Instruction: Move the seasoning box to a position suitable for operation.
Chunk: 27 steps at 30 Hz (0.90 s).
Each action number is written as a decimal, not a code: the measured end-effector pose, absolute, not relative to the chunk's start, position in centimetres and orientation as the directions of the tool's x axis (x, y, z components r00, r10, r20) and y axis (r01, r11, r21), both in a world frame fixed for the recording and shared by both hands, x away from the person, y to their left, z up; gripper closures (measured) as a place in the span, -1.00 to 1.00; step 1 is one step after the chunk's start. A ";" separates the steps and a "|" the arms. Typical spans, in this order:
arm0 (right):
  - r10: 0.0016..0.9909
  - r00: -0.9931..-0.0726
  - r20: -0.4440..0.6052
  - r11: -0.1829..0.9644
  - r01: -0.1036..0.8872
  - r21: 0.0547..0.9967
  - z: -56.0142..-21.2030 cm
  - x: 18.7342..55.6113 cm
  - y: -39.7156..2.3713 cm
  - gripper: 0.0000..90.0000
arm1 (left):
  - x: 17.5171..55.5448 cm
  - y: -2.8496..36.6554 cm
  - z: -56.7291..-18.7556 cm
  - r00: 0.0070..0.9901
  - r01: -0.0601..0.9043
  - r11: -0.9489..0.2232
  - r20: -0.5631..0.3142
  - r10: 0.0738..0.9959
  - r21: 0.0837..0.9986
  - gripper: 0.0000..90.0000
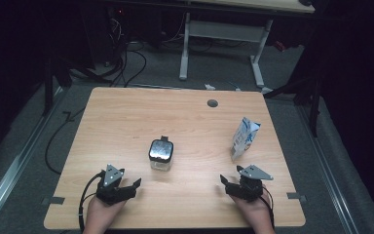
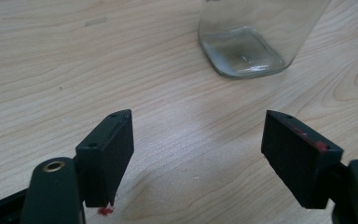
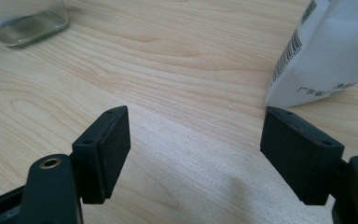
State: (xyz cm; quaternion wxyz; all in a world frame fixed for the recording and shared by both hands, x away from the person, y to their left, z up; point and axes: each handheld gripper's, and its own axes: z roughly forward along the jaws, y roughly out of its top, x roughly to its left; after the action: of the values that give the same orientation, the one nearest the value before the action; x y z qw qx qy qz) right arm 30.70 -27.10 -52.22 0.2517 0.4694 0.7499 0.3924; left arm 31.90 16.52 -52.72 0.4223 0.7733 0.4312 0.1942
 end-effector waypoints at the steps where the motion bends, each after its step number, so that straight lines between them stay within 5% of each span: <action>1: 0.901 -0.433 -0.011 0.250 0.500 0.830 -52.2 30.7 -27.0 -0.43 | 31.8 16.5 -52.6 0.561 0.493 -0.272 -0.062 0.826 0.826 -0.42; 27: 0.889 -0.450 -0.079 0.291 0.424 0.858 -51.2 30.2 -27.1 0.01 | 32.1 17.2 -52.0 0.584 0.467 -0.210 -0.121 0.803 0.859 -0.27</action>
State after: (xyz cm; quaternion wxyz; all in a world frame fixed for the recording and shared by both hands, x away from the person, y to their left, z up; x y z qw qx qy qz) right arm 30.17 -27.13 -51.16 0.2881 0.4379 0.7499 0.4036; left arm 32.12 17.23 -52.04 0.4682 0.7569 0.4192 0.1794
